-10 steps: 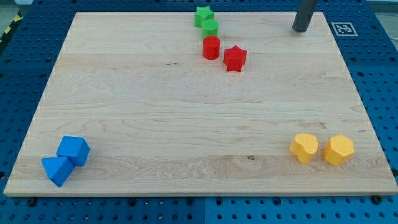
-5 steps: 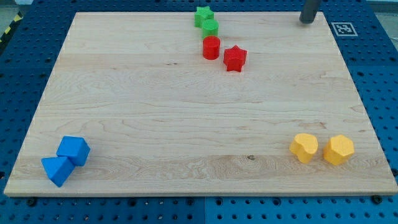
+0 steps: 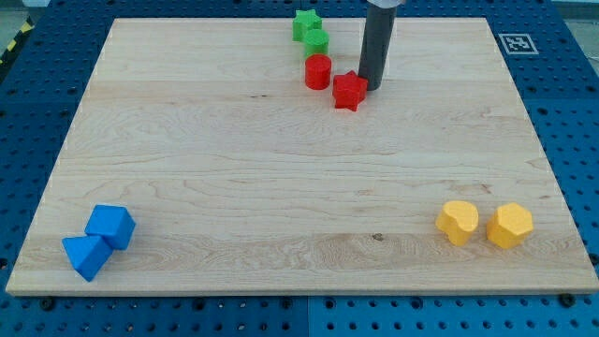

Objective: Slide the red star closer to the red circle

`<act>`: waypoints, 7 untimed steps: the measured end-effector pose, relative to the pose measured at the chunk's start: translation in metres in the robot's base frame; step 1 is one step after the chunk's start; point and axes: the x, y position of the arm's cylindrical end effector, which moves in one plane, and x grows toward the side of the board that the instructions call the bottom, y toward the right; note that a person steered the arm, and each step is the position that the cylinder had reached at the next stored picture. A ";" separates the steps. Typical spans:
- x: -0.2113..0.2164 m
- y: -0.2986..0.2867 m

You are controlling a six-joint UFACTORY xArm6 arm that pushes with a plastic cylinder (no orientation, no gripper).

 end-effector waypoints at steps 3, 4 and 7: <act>0.001 -0.005; 0.009 -0.023; 0.015 0.057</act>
